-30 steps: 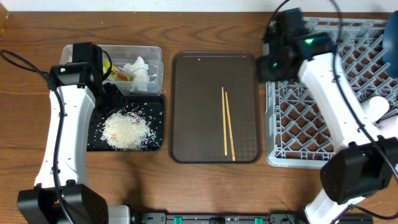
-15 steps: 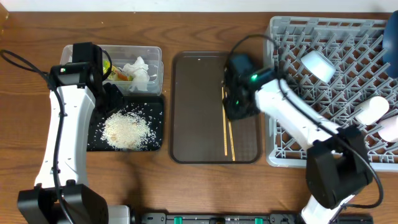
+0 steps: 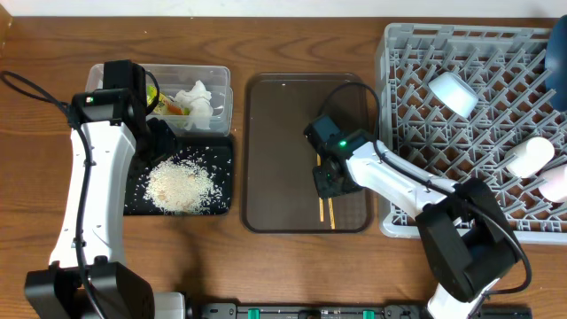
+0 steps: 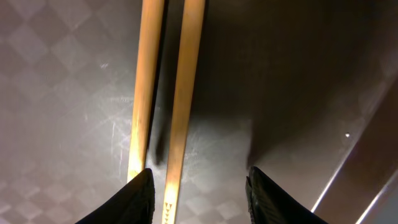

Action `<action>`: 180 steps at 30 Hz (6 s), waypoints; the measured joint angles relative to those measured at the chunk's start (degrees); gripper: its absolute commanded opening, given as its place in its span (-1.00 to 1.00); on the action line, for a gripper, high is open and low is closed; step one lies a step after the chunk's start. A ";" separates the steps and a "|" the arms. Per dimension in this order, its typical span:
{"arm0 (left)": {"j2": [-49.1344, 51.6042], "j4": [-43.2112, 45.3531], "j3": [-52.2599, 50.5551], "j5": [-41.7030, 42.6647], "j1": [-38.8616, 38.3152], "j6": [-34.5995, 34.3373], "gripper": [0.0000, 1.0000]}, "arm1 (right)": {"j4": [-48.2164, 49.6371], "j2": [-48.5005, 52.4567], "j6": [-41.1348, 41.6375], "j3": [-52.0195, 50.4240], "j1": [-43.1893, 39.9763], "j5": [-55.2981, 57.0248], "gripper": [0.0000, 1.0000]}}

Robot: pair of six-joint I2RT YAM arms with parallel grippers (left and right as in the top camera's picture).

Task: Sort waste into correct bins and load items into the dishwasher rack
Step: 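Reach the right gripper to the wooden chopsticks and grasp them, then lift the chopsticks and carry them to the dish rack, then lower the chopsticks into the rack and open the right gripper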

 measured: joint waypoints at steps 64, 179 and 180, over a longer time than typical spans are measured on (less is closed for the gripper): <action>0.00 0.15 0.00 0.00 0.00 0.00 0.59 | -14.95 -9.64 -13.68 12.22 -26.67 -2.89 -0.42; -4.22 2.54 -4.28 13.55 -9.05 19.41 0.88 | -20.65 -15.54 -18.45 13.27 -38.49 -11.80 0.99; -6.32 3.78 -5.84 13.57 -8.90 19.58 0.88 | -19.85 -17.00 -18.51 12.26 -38.49 -11.80 0.99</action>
